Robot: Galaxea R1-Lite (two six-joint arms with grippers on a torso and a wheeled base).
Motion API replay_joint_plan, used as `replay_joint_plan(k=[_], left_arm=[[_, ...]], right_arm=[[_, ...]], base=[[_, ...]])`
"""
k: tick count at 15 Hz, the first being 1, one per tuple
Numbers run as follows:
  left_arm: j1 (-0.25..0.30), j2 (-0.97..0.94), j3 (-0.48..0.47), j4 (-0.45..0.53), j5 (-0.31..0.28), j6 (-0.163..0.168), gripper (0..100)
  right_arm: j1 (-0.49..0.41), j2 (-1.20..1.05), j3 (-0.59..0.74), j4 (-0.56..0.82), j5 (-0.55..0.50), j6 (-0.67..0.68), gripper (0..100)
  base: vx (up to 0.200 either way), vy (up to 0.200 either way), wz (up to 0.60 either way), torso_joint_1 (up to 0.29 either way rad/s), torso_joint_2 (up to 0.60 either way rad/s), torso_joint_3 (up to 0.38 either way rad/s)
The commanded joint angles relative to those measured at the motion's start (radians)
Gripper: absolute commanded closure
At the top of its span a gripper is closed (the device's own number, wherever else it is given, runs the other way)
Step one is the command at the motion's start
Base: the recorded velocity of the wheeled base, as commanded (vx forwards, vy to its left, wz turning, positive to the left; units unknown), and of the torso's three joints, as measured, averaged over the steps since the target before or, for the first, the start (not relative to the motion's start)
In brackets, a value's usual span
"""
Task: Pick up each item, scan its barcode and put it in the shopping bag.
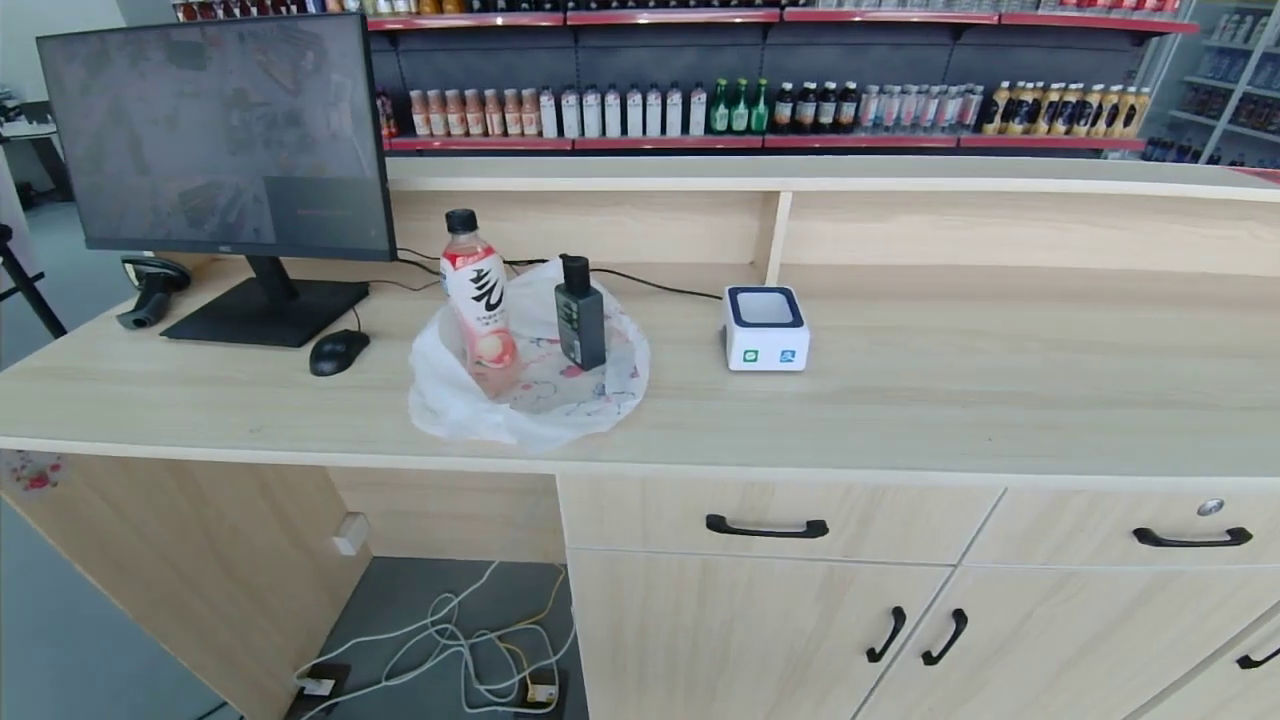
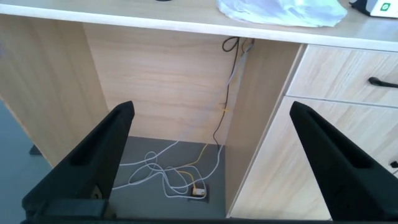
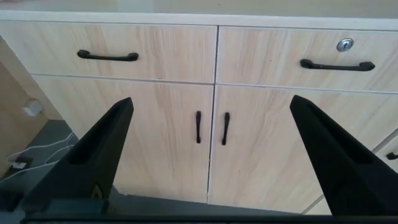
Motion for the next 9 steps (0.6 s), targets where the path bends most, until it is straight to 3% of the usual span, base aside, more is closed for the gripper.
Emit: replay_joint_plan(k=[1, 4, 7, 9], left_arm=[[0.0, 0.0, -0.001, 0.0, 0.0, 0.0, 0], [0.0, 0.0, -0.001, 0.0, 0.0, 0.0, 0], [0.0, 0.0, -0.001, 0.0, 0.0, -0.002, 0], [0.0, 0.0, -0.001, 0.0, 0.0, -0.002, 0]], right_arm=[[-0.014, -0.027, 0.0, 0.0, 0.0, 0.0, 0], [-0.014, -0.027, 0.0, 0.0, 0.0, -0.001, 0], [-0.014, -0.027, 0.0, 0.002, 0.0, 0.002, 0], [-0.014, -0.027, 0.0, 0.0, 0.0, 0.002, 0]], base=[[0.0, -0.2, 0.0, 0.007, 0.0, 0.002], [0.0, -0.2, 0.0, 0.004, 0.0, 0.002], [0.0, 0.0, 0.0, 0.0, 0.0, 0.0], [-0.2, 0.0, 0.0, 0.01, 0.0, 0.002]])
